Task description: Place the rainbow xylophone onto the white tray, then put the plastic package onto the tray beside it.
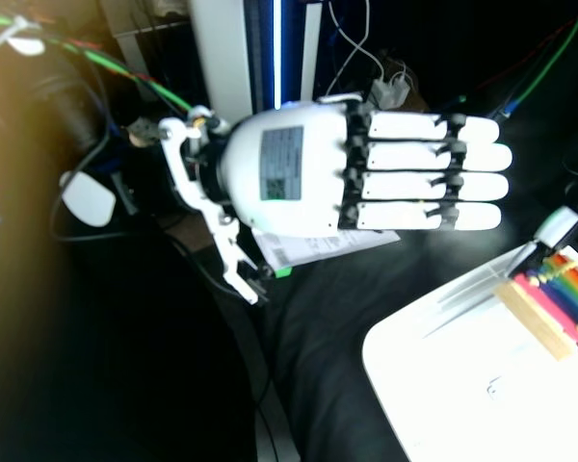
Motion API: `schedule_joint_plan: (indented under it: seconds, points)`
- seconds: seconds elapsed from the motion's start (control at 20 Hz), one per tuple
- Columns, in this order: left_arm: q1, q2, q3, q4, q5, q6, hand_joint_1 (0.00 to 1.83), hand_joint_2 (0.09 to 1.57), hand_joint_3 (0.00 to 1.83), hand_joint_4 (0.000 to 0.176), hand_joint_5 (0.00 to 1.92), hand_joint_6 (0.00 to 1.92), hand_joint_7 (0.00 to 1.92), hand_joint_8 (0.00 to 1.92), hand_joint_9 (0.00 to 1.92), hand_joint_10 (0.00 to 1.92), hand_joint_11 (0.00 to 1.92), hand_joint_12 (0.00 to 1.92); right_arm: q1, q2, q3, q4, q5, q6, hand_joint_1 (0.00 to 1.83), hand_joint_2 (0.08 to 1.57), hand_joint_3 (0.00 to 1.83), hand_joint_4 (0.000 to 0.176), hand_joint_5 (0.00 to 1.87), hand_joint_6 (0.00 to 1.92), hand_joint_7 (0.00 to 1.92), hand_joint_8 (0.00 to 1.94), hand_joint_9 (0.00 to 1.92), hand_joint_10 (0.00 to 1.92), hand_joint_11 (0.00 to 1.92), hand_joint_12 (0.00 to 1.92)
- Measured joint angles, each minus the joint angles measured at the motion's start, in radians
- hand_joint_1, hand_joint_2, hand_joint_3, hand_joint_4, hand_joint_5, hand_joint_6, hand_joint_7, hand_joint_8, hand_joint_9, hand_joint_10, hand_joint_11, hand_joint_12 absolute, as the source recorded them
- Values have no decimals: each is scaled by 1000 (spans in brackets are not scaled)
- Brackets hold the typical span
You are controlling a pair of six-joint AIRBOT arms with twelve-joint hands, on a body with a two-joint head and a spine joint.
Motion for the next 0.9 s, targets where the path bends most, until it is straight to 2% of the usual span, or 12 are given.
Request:
schedule_joint_plan:
  seconds: [0.05,0.1,0.2,0.25,0.35,0.4,0.5,0.55,0.65,0.8,0.85,0.9]
  points:
    - [0,-6,16,-8,5,0,1235,1074,0,0,362,958,488,783,512,742,244,1118,3,0,0,-2,1,0,654,768,0,0,305,6,165,6,167,11,152,121]
    - [7,-19,38,-24,9,0,1297,1069,0,0,368,932,525,735,558,703,333,1038,6,-2,0,-3,0,0,665,763,0,0,303,4,176,8,172,10,178,138]
    - [25,-35,61,-47,19,2,1215,1076,0,0,387,819,572,574,584,615,345,995,8,-5,0,-11,0,0,626,768,0,0,285,0,170,3,179,9,179,142]
    - [34,-40,69,-49,23,2,1234,1038,0,0,469,574,602,396,631,456,394,847,11,-5,0,-19,-1,1,547,779,5,0,272,0,158,0,169,4,169,139]
    - [42,-57,85,-60,31,2,1226,1026,0,0,569,230,648,102,665,152,429,603,12,-5,0,-24,-2,3,559,805,12,0,270,3,156,3,162,1,146,134]
    - [43,-62,91,-64,31,2,1226,1026,0,0,569,230,648,102,665,152,429,603,12,-5,0,-24,0,5,559,805,12,0,270,3,156,3,162,1,146,134]
    - [52,-76,105,-69,34,1,1247,1023,0,0,598,59,649,11,671,29,463,476,12,-5,0,-23,0,6,586,789,2,0,260,0,166,6,156,0,143,136]
    - [56,-84,110,-68,37,1,1245,1018,0,0,566,27,611,0,631,2,355,414,12,-5,0,-24,0,10,618,782,0,0,235,0,185,11,168,5,147,140]
    - [58,-92,119,-69,41,1,1233,1013,0,0,572,9,622,2,646,4,294,507,12,-5,0,-27,0,14,640,789,2,0,222,0,194,10,172,5,153,143]
    - [58,-99,135,-80,60,0,1164,1021,2,0,557,1,593,0,581,0,195,477,12,-5,0,-30,0,17,651,792,3,0,209,0,197,9,167,2,152,144]
    - [60,-101,138,-81,63,-2,1173,1022,0,0,554,0,594,0,579,0,176,550,12,-5,0,-30,0,18,655,782,0,0,210,0,200,8,172,4,160,148]
    - [60,-106,143,-80,72,0,1052,1025,1,0,515,0,530,0,516,0,110,548,13,-5,0,-30,0,19,661,776,0,0,195,0,187,1,158,0,144,143]
